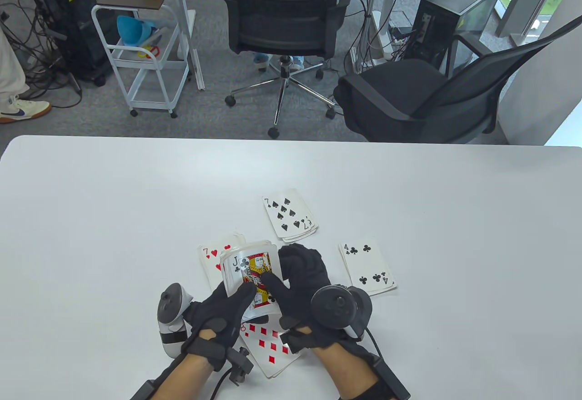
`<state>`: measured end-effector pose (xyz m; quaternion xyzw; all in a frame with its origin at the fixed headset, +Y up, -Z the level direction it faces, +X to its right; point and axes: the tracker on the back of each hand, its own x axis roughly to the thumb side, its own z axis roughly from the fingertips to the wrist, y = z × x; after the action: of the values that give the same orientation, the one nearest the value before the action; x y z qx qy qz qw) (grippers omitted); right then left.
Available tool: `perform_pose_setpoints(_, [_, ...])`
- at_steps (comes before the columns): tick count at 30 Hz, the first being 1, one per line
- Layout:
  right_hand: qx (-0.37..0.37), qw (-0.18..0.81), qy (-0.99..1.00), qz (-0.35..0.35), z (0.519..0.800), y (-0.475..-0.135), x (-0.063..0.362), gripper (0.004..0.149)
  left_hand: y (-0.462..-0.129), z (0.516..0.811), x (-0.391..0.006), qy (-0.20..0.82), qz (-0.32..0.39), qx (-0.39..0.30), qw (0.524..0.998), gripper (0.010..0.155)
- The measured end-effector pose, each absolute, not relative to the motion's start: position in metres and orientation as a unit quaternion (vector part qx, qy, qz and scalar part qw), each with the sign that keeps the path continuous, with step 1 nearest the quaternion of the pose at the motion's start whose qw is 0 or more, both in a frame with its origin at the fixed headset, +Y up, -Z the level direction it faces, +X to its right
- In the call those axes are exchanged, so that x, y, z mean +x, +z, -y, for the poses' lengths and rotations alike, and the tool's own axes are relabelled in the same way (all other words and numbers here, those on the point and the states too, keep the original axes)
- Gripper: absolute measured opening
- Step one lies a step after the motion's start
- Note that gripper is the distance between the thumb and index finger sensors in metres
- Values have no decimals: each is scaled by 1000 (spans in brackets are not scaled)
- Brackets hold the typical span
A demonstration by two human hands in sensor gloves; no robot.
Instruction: Playing card suit sorting
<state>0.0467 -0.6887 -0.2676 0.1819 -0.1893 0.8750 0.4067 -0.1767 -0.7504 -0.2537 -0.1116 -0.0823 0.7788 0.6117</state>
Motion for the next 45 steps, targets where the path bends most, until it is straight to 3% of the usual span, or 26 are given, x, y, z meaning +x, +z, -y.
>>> perform_pose_setpoints(5, [180,408,875,190,688,-269,51,40,-254,751,-177,791,73,-111,598,55])
perform_pose_setpoints(9, [182,386,893,143,689,-274,53,53,-253,750,-181,802,60,-85,589,55])
perform_pose_setpoints(13, [161,392,891,164,684,-278,64,43,-255,752,-185,806,54,-85,583,55])
perform_pose_setpoints(19, [13,369,905,212,672,-296,135,37,-254,749,-182,805,69,-88,583,55])
perform_pose_setpoints(21, [-56,354,917,177,676,-304,161,36,-255,748,-181,801,75,-90,588,55])
perform_pose_setpoints(27, [-160,234,958,33,709,-328,204,37,-257,747,-181,804,70,-85,585,55])
perform_pose_setpoints(32, [-171,185,968,-12,734,-342,197,39,-258,750,-180,801,68,-89,588,55])
perform_pose_setpoints(35, [-172,93,980,-33,741,-351,186,42,-258,752,-179,799,67,-92,590,55])
perform_pose_setpoints(40, [-186,30,982,6,748,-353,176,52,-257,751,-180,799,66,-95,591,55])
perform_pose_setpoints(45, [-114,69,989,58,727,-340,148,48,-257,752,-180,797,67,-96,592,55])
